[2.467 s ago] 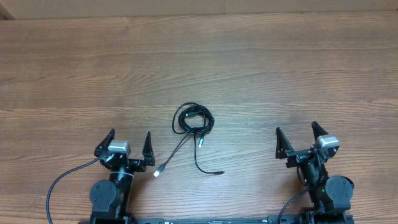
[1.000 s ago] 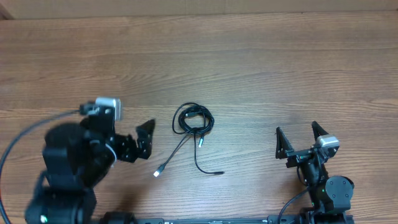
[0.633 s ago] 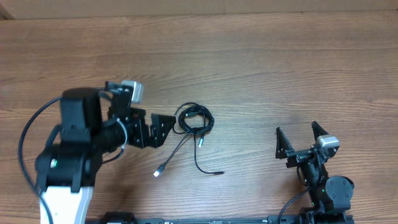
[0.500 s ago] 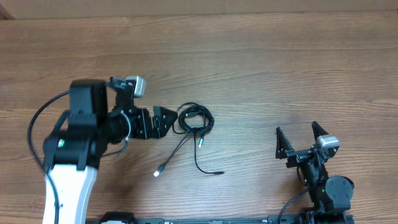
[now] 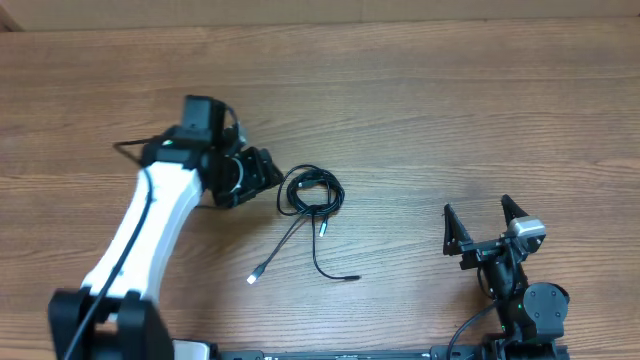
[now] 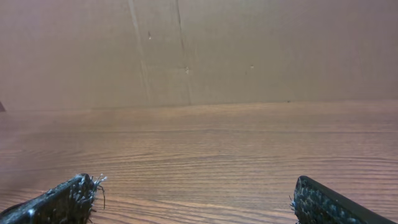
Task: Untangle cables
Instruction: 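Reach the left gripper to the black cable bundle and grasp it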
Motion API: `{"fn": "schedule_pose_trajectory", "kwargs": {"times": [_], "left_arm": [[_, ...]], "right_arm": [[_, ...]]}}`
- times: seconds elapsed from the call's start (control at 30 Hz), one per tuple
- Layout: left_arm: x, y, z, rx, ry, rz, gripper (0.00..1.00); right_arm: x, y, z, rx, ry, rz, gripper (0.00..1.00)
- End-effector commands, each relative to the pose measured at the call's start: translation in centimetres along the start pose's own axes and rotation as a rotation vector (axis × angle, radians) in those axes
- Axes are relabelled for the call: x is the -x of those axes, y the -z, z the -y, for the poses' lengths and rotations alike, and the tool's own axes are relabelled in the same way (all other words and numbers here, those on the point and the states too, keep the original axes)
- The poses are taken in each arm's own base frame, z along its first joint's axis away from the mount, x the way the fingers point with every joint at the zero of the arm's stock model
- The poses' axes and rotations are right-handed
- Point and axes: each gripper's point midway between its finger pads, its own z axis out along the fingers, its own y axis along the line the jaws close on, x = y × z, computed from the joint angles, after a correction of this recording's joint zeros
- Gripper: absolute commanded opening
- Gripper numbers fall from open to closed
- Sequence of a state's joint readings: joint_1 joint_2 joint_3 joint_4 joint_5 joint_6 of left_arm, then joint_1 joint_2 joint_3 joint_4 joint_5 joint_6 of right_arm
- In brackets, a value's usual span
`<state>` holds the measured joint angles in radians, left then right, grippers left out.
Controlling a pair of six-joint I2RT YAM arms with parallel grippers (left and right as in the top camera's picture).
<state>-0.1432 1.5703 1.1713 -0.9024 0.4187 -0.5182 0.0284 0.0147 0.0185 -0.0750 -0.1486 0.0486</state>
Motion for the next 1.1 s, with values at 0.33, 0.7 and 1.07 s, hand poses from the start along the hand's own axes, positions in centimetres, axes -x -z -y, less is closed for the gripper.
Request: {"fn": "schedule_pose_trajectory", "kwargs": {"times": [0.33,0.7,1.07], "left_arm": [[-1.4,-10.7,-1.1,0.223,-0.020,-0.098,0.27],[1.9,-3.9,1.0,0.249,-0.102,-0.009,0.04],[0.0,11.9,5.6,0.125,-0.357,0.219,0.04]], "right_arm": [[-0.1,0.0,0.2,-0.013,-0.003,0.008,1.00],[-0.1,0.0,0.2,-0.012,-0.003,0.008,1.00],[-0.1,0.0,0.2,-0.013,-0.003,0.008,1.00]]}}
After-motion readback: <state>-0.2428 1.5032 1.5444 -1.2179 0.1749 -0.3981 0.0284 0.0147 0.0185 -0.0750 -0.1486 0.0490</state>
